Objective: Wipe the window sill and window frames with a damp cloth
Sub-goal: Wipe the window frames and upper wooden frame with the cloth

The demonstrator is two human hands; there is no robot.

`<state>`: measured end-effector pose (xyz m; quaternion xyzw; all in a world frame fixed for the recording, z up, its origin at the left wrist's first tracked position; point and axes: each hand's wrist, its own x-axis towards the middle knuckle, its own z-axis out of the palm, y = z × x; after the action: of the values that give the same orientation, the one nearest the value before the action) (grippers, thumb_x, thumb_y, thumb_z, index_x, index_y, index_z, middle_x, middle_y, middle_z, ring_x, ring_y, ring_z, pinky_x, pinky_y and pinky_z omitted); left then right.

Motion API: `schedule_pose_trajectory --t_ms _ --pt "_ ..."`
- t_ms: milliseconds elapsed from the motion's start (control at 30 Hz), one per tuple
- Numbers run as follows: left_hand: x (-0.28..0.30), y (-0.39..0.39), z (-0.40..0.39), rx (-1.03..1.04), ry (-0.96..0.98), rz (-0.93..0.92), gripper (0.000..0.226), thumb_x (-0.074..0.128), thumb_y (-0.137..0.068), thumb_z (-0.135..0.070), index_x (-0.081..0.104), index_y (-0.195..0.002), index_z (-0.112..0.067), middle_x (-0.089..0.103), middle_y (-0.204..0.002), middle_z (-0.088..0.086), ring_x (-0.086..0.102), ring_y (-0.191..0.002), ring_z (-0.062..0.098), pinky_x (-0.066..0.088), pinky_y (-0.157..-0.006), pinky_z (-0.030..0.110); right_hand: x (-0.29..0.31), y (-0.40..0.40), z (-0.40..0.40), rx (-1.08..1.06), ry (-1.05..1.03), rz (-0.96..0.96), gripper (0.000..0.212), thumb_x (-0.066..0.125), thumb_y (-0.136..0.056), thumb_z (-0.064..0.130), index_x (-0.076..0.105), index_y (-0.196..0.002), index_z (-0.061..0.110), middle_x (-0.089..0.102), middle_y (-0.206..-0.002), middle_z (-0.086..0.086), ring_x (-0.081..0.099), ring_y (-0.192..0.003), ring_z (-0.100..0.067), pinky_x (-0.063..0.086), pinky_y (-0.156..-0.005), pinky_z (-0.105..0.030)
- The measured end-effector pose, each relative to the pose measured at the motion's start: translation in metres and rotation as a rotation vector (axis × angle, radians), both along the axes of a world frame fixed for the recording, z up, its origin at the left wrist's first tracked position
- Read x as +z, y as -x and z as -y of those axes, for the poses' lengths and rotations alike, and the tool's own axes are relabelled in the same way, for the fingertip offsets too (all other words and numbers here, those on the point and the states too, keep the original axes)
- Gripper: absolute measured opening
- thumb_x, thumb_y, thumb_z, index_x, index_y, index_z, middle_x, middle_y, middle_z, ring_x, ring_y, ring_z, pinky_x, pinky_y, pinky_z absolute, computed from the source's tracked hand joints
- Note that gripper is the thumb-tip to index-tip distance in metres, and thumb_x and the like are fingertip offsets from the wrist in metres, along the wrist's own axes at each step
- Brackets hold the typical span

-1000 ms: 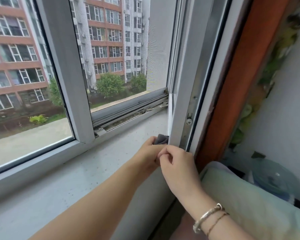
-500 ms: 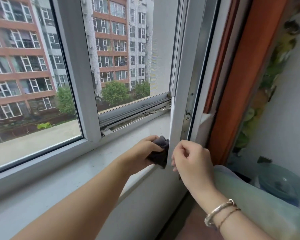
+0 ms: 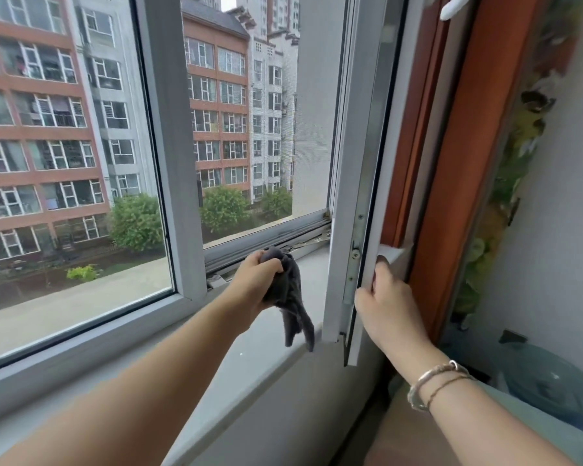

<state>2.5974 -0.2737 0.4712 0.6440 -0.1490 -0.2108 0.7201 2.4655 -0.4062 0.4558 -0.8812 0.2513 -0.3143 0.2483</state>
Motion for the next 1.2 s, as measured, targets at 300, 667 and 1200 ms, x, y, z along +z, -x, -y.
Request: schedule_pose_trajectory --t_ms 300,667,1200 --pt "0.012 -0.026 -0.043 0.103 -0.045 0.059 0.02 0.042 -0.088 -0.002 0.056 -0.092 -0.016 0.058 -0.095 0.014 0.058 -0.086 0.031 0.053 -0.077 0.044 0.003 -0.017 -0.016 -0.015 0.034 -0.028 0.031 0.044 -0.085 0.012 0.042 -0.115 0.008 0.056 -0.083 -0.013 0.054 -0.07 -0.03 0.044 -0.057 -0.037" --pt "0.031 -0.05 -0.109 0.187 -0.177 0.198 0.019 0.049 -0.082 -0.009 0.058 -0.099 -0.011 0.062 -0.1 0.02 0.063 -0.099 0.039 0.052 -0.087 0.055 0.018 -0.095 -0.069 0.187 0.089 -0.215 0.033 0.038 -0.09 0.008 0.029 -0.122 0.006 0.057 -0.102 -0.012 0.049 -0.079 -0.028 0.037 -0.065 -0.03" --pt "0.044 -0.093 -0.125 0.169 -0.229 0.232 0.037 0.056 -0.066 -0.02 0.06 -0.1 -0.008 0.064 -0.099 0.021 0.065 -0.097 0.034 0.053 -0.085 0.049 0.028 -0.229 -0.113 0.296 0.185 -0.447 0.048 0.039 -0.09 0.007 0.02 -0.133 -0.002 0.057 -0.116 -0.023 0.059 -0.106 -0.036 0.041 -0.076 -0.037"
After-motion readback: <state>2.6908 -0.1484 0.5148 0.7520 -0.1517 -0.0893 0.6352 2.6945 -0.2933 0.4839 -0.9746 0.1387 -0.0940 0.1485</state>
